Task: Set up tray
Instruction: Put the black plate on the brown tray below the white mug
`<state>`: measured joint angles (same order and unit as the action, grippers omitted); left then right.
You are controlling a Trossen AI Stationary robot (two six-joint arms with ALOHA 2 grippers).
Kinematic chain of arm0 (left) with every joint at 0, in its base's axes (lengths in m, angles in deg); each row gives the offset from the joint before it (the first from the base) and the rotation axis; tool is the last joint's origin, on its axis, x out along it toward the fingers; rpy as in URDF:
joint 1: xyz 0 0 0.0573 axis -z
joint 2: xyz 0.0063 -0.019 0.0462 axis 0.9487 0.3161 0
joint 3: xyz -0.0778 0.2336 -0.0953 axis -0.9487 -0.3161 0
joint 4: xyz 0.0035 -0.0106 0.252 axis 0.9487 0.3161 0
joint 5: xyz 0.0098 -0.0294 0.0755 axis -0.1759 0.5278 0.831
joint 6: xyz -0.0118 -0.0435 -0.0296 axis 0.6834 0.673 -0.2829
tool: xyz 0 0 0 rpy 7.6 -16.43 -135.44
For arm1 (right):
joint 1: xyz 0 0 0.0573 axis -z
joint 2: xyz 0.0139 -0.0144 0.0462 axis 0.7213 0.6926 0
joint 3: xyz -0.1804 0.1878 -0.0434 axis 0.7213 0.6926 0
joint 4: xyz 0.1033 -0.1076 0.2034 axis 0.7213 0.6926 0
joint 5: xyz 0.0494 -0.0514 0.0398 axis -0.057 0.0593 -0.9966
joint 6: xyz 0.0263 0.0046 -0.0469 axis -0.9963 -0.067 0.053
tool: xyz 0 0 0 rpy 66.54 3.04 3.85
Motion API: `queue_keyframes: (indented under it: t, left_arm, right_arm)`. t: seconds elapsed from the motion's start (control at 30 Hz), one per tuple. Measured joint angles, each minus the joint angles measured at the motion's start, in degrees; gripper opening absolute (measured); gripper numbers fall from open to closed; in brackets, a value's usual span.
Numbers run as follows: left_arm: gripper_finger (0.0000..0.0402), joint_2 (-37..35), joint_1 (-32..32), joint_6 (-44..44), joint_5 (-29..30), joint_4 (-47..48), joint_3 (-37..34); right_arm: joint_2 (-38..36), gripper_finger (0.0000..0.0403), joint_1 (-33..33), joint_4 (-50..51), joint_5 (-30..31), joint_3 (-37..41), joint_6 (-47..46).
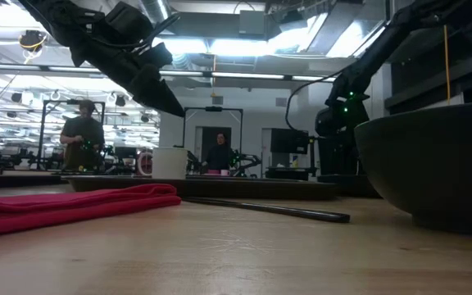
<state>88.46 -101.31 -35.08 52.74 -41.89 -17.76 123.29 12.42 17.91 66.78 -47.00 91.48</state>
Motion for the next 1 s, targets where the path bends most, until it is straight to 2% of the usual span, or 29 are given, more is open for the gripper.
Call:
queue_keyframes:
  t: [0.33,0.6,0.9,1.0]
  left_arm:
    - [0.0003,0.00,-0.01,0.00,0.00,0.00,0.00]
    - [0.0003,-0.02,-0.02,0.00,-0.02,-1.38,0.00]
    - [0.0003,-0.02,0.00,0.00,-0.39,-1.69,0.00]
    - [0.0003,-0.02,0.00,0.00,-1.82,-1.70,0.00]
  right_arm:
    - [0.08,0.0008,0.03,1.51,4.11,0.04,-0.62]
    - [-1.86,0.0008,0.08,3.12,4.79,0.09,-1.92]
    - [-8.48,0.0008,-0.04,5.38,4.37,-2.13,-4.33]
    - [-12.20,0.0008,-0.04,5.48,2.14,-3.70,-4.86]
